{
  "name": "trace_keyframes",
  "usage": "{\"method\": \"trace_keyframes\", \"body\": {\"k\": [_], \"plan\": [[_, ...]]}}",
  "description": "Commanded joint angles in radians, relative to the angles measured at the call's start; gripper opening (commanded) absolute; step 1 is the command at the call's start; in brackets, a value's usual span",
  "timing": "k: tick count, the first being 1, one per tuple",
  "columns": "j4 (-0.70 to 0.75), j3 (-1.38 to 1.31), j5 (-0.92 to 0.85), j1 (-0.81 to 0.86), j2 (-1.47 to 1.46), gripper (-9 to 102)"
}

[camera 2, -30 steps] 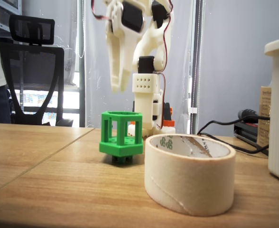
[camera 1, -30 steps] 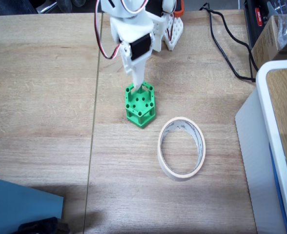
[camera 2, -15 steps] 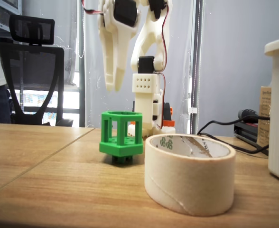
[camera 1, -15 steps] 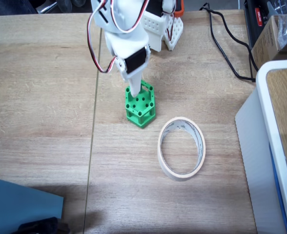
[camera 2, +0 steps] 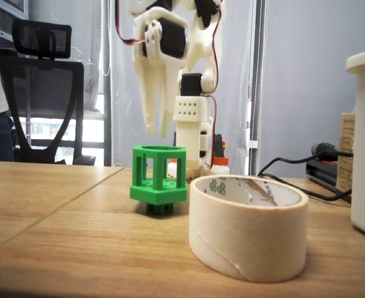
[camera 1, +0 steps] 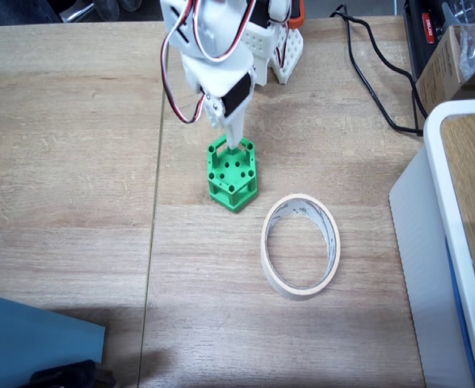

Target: Grasp a component and put it in the bin.

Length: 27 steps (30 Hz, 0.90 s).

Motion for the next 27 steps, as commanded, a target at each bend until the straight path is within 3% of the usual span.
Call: {"method": "trace_keyframes", "body": {"k": [1,27], "plan": [[-0.011,-0.002,-0.012,0.011,0.051,14],[-0.014,-0.009,-0.017,0.097,-0.12,14]]}}
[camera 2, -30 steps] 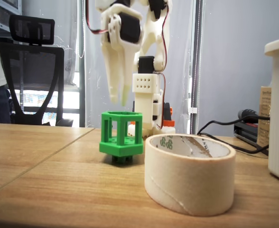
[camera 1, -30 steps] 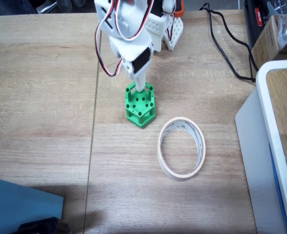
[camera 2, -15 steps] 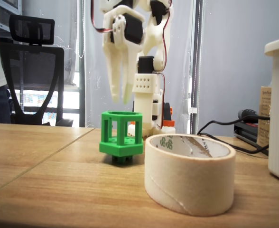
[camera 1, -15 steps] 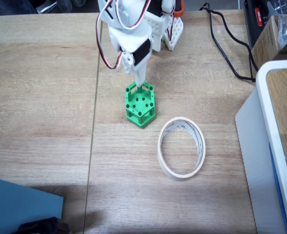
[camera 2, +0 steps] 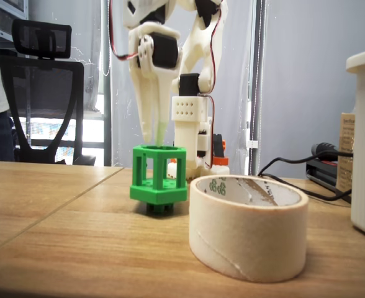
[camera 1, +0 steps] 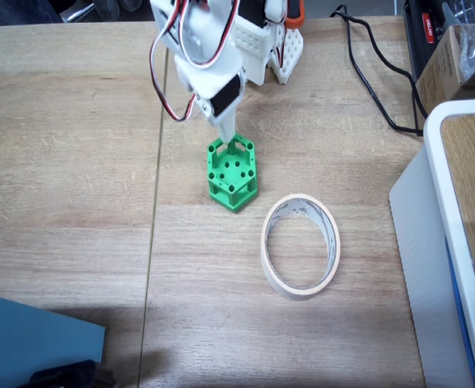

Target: Grasp a component and put it in the bin.

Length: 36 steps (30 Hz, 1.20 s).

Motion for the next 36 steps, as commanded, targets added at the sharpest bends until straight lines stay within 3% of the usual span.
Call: {"method": "trace_keyframes", "body": {"k": [1,6,17,36], "plan": [[-0.006,-0.026,-0.009,0.003,-0.023,14],[-0.035,-0.028,-0.009,-0.025,-0.029,14],[-0.324,-0.006,-0.005,-0.032,-0.032,13],[-0.252,0.052,-0.006,-0.017,-0.032,12]]}}
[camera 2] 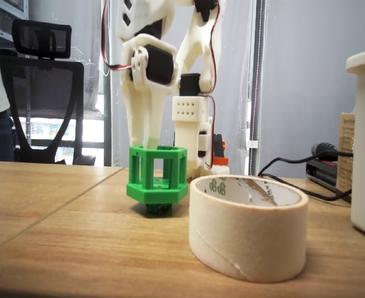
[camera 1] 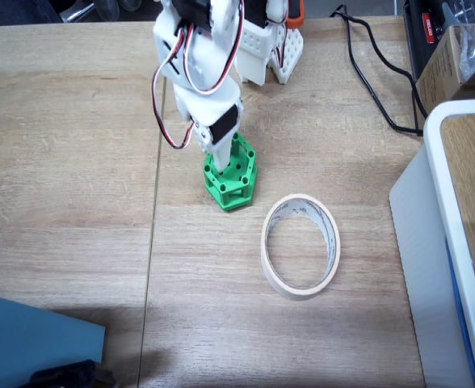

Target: Grasp a component and put it in the bin.

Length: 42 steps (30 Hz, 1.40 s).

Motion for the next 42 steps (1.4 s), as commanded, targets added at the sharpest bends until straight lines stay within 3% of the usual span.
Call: {"method": "trace_keyframes", "body": {"k": [1,16,26,32,42], "plan": [[-0.002,-0.006,0.002,0.009,0.0,12],[-0.014,-0.025,0.003,0.011,-0.097,12],[-0.014,-0.025,0.012,0.006,-0.097,0],[-0.014,-0.028,0.014,0.011,-0.094,1],[-0.008,-0.187,0.017,-0.006,0.141,0]]}}
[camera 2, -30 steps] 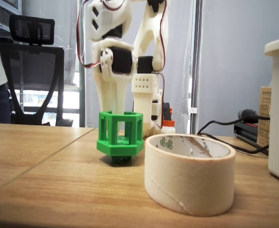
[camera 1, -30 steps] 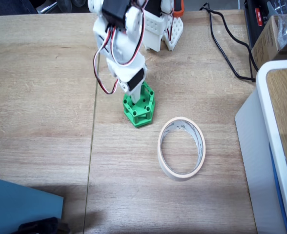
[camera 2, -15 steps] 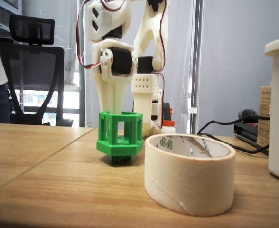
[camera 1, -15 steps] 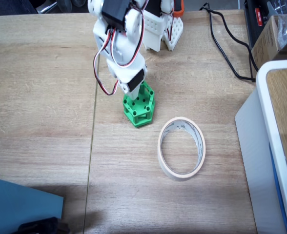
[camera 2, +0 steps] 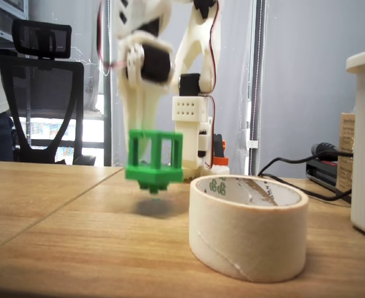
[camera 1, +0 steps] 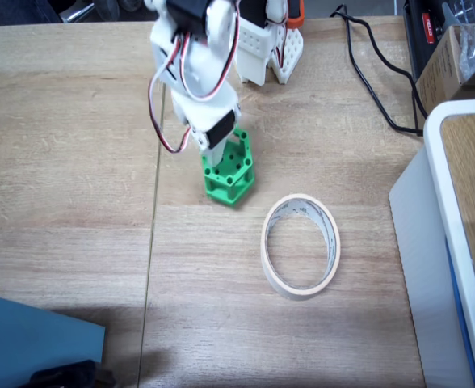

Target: Grasp a component and put it in the bin.

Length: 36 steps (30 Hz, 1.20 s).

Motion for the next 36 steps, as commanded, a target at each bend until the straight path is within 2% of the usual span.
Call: {"method": "trace_keyframes", "body": {"k": [1,8,22,27,36], "plan": [[-0.012,-0.114,0.006,-0.008,0.126,0],[-0.015,-0.19,0.006,-0.126,0.164,0],[-0.017,-0.236,0.008,-0.509,0.112,0],[-0.023,-0.247,0.008,-0.541,-0.025,0],[-0.181,-0.322,0.043,-0.541,-0.192,0]]}}
